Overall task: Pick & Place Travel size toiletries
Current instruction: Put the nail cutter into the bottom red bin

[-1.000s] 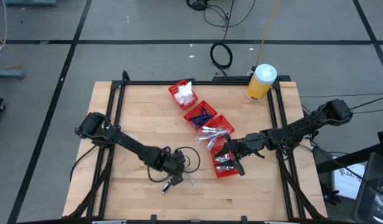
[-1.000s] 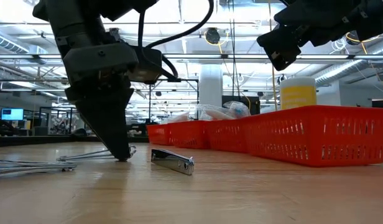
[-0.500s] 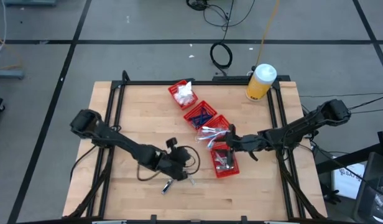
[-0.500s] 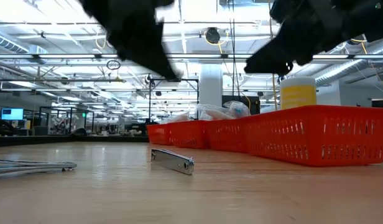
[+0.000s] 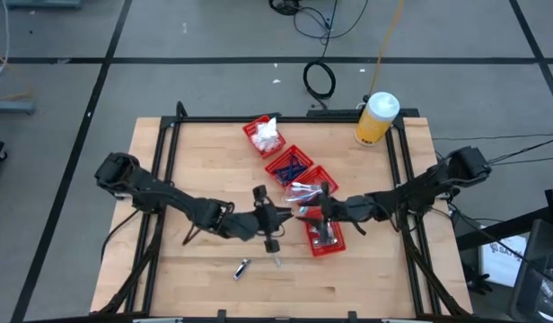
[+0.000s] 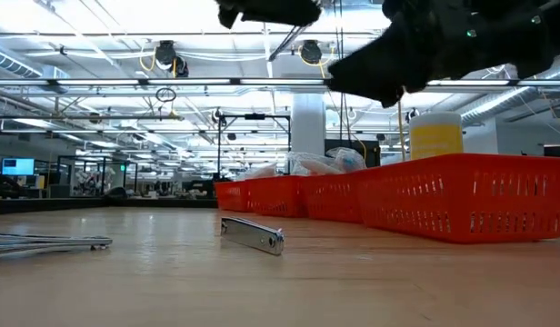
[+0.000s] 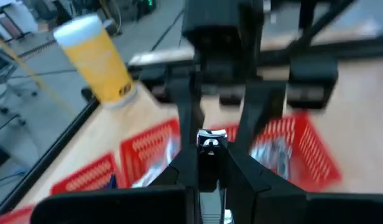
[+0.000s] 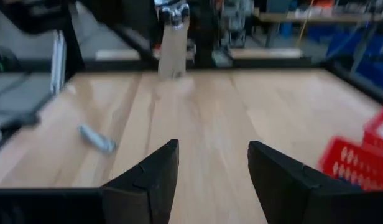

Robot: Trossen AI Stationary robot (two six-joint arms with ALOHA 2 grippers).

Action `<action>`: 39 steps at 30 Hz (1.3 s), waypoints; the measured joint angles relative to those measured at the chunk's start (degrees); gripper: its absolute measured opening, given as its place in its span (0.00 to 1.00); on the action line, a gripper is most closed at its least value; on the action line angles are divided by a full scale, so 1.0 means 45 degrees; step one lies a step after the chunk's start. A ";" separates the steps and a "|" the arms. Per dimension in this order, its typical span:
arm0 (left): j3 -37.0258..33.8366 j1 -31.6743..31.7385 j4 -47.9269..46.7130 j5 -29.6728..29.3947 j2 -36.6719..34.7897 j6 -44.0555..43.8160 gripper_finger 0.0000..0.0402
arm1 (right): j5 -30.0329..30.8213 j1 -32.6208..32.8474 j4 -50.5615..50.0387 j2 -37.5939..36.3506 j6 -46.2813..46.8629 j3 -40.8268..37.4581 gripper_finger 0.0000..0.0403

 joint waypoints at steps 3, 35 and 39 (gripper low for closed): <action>0.0005 0.0262 0.0757 0.0738 -0.0013 0.0225 0.09 | -0.0042 -0.0100 0.1356 0.0427 -0.0140 0.0008 0.45; 0.0019 0.1418 0.2790 0.4571 0.0098 0.1203 0.10 | -0.3064 -0.0717 0.5003 0.1000 -0.1076 0.0010 0.32; 0.0034 0.1622 0.3420 0.4885 0.0491 0.1027 0.10 | -0.3100 -0.0712 0.5081 0.1002 -0.1390 -0.0005 0.18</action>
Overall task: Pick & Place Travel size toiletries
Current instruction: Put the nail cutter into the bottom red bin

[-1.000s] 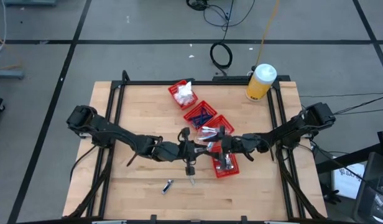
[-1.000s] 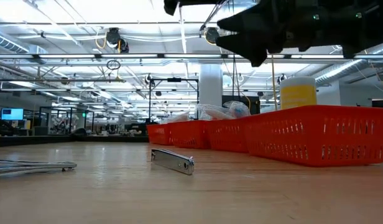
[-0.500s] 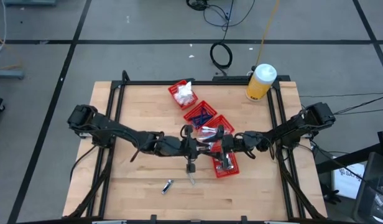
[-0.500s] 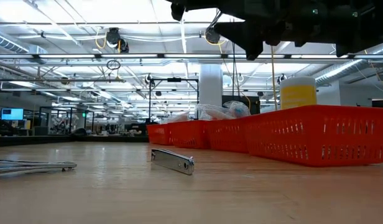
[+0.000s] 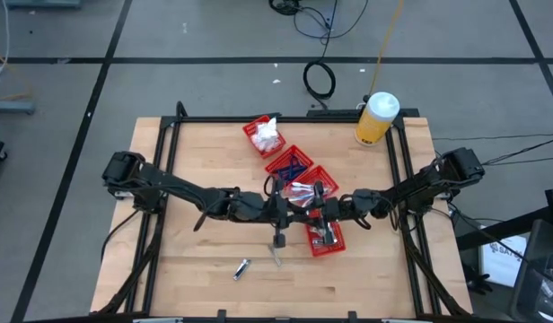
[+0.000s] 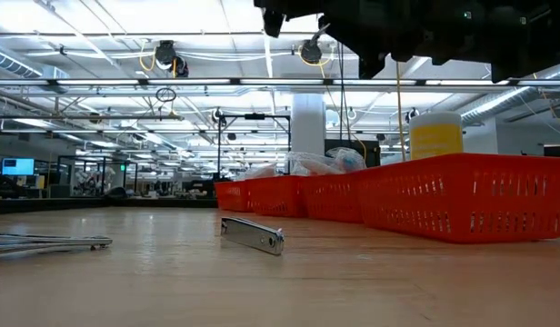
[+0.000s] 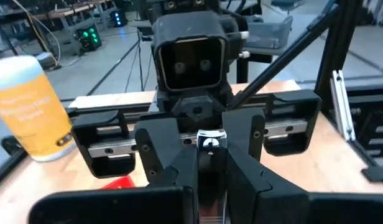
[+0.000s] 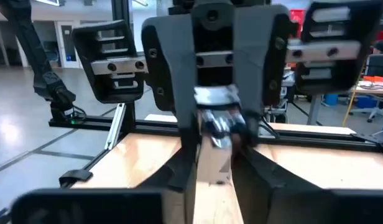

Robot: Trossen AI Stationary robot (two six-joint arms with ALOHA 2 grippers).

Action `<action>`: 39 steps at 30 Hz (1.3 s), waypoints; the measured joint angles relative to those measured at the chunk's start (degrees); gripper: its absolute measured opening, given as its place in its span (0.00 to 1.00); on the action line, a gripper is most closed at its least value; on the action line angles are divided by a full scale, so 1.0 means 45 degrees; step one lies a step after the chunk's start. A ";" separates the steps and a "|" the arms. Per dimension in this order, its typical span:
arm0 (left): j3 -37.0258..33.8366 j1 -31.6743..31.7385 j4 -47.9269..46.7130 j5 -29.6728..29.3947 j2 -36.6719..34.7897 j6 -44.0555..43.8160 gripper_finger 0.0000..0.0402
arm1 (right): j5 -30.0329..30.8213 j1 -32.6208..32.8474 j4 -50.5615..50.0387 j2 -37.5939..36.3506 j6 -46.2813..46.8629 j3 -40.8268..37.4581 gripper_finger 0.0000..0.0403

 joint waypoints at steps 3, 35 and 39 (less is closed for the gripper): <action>0.0000 0.0112 0.0358 0.0119 0.0314 -0.0380 0.11 | 0.0009 0.0010 -0.0128 0.0000 -0.0037 -0.0033 0.16; -0.0406 -0.1023 -0.7806 -0.2311 -0.0314 -0.5475 0.53 | -0.2286 0.1526 -1.3868 -0.4011 0.6590 0.0024 0.16; -0.0474 -0.0989 -0.7822 -0.2293 0.0276 -0.5523 0.53 | -0.2296 0.1639 -1.3919 -0.3659 0.7121 0.0020 0.21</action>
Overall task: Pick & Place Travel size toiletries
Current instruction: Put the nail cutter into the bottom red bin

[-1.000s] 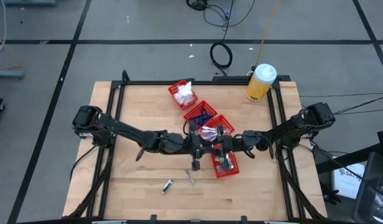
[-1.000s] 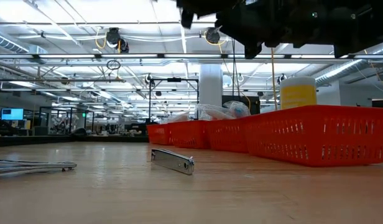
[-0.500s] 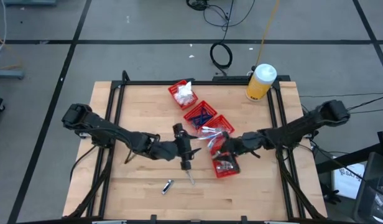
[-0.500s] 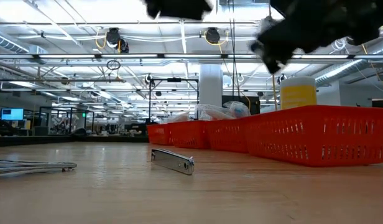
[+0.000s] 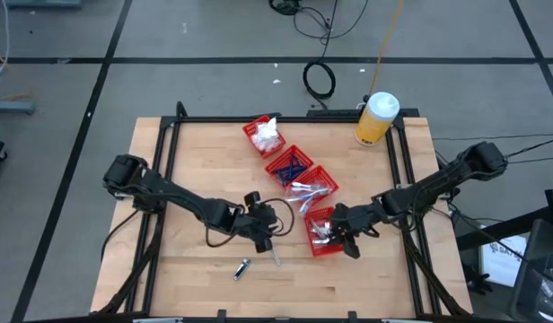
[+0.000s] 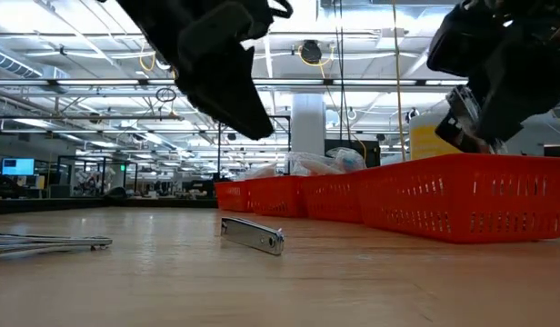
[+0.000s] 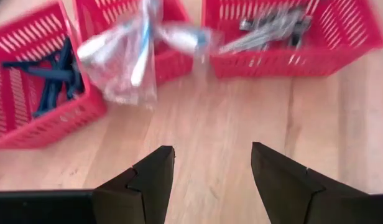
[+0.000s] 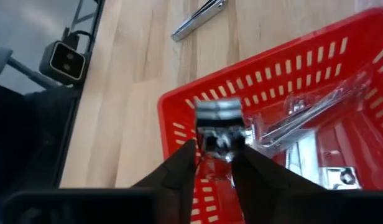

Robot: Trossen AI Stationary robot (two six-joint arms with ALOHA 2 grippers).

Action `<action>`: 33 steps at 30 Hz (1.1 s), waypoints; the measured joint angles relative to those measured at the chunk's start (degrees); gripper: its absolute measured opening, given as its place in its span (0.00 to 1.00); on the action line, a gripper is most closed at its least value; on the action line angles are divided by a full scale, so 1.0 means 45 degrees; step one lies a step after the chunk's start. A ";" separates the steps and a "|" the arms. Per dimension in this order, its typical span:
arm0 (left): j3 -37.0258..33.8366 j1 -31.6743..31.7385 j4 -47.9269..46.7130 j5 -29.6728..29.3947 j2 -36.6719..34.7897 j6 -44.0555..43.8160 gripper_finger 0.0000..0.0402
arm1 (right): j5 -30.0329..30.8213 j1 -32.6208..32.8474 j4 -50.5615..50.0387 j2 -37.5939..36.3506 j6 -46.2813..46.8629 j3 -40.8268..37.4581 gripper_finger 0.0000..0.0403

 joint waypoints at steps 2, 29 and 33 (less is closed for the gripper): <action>-0.0017 0.0003 0.0049 0.0085 0.0181 -0.0011 0.53 | 0.0008 -0.0005 0.0037 0.0058 0.0245 0.0000 0.28; 0.0004 -0.0529 0.1002 0.4335 0.0787 0.7040 0.53 | 0.0057 -0.0039 0.0311 0.0054 -0.0458 0.0000 0.60; 0.0003 -0.0375 0.1321 0.5616 0.1518 0.7205 0.53 | 0.0057 -0.0039 0.0300 0.0050 -0.0509 0.0000 0.60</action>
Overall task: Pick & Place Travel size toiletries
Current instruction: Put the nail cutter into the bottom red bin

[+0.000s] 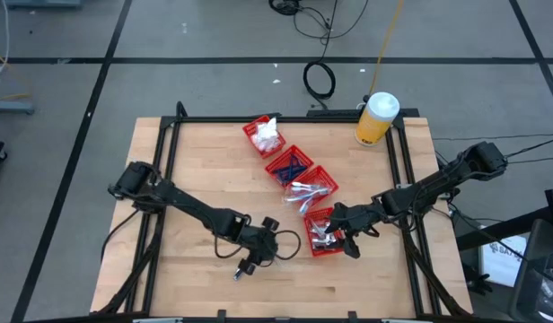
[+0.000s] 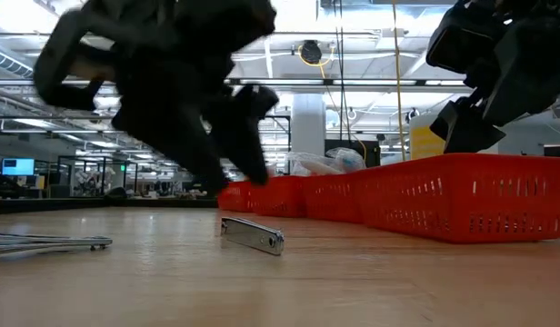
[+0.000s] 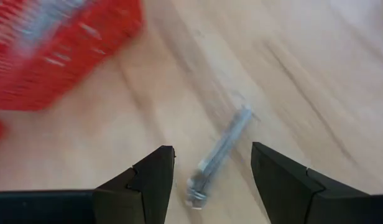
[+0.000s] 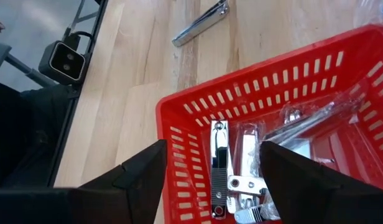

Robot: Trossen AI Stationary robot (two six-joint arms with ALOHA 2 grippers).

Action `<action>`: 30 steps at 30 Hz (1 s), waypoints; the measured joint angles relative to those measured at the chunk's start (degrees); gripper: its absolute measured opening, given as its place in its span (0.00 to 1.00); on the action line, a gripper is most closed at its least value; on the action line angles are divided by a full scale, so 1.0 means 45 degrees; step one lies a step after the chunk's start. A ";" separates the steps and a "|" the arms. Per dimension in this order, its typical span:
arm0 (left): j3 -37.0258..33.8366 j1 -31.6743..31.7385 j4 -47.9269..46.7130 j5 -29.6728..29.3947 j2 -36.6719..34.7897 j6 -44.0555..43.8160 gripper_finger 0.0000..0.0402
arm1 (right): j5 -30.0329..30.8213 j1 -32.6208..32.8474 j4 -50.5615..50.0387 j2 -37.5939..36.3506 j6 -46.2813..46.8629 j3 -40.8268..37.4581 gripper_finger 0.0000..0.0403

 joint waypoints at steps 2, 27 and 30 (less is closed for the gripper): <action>0.0000 0.0025 -0.0003 0.0374 0.0410 0.0363 0.53 | 0.0005 0.0000 0.0012 -0.0001 -0.0012 -0.0011 0.60; 0.0034 0.0817 -0.0714 0.1335 0.1588 -0.2290 0.10 | 0.0004 0.0000 0.0034 0.0000 0.0114 -0.0010 0.59; 0.0029 0.0909 -0.0744 0.1570 0.1547 -0.2643 0.04 | 0.0005 0.0000 0.0029 0.0000 0.0110 -0.0007 0.59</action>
